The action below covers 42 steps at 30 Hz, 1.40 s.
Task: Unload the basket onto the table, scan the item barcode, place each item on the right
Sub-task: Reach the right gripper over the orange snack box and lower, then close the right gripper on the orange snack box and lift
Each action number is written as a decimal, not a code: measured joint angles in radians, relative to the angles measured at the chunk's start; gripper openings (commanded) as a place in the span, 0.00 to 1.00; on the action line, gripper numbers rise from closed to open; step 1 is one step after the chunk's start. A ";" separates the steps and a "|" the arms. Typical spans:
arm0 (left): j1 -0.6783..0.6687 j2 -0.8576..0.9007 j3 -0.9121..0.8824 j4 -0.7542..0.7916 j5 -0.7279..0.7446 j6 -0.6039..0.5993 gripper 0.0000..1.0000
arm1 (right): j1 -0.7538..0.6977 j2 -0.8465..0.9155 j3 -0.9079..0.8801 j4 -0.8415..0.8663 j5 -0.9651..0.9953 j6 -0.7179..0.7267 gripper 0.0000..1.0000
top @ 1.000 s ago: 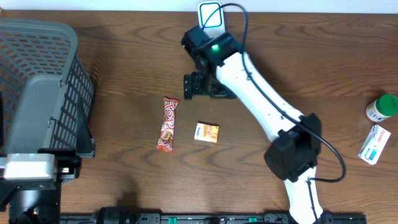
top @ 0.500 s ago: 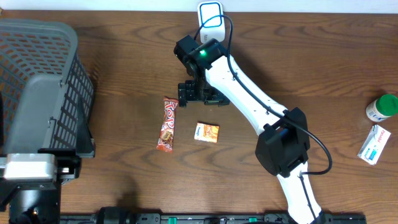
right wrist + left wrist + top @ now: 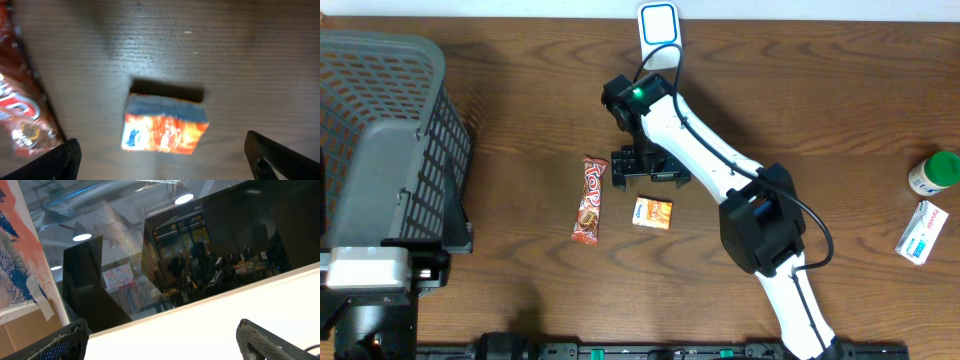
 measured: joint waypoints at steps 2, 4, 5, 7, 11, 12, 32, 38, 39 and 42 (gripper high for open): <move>0.000 0.000 0.000 0.000 0.000 0.000 0.94 | 0.000 0.000 -0.035 0.006 0.002 0.002 0.99; 0.000 0.000 0.000 0.000 0.000 0.002 0.94 | 0.000 0.000 -0.084 0.023 0.005 0.008 0.99; 0.000 0.000 0.000 0.000 0.000 0.002 0.94 | 0.000 0.000 -0.114 0.041 0.005 0.013 0.99; 0.000 0.000 0.000 0.000 0.000 0.002 0.94 | 0.001 0.000 -0.164 0.085 0.005 0.027 0.99; 0.000 0.000 0.000 0.000 0.000 0.002 0.94 | 0.014 0.001 -0.237 0.171 -0.021 0.048 0.99; 0.000 0.000 0.000 0.000 0.000 0.002 0.94 | 0.021 -0.004 -0.245 0.189 -0.027 0.058 0.99; 0.000 0.000 0.000 0.000 0.000 0.002 0.94 | 0.081 -0.063 -0.346 0.313 -0.041 0.214 0.69; 0.000 0.000 0.000 0.000 0.000 0.002 0.94 | 0.076 -0.067 -0.351 0.324 -0.027 0.171 0.69; 0.000 0.000 0.000 0.000 0.000 0.002 0.94 | 0.073 -0.067 -0.351 0.323 -0.027 0.164 0.69; 0.000 0.000 0.000 0.000 0.000 0.002 0.94 | 0.048 -0.067 -0.351 0.318 -0.062 0.129 0.68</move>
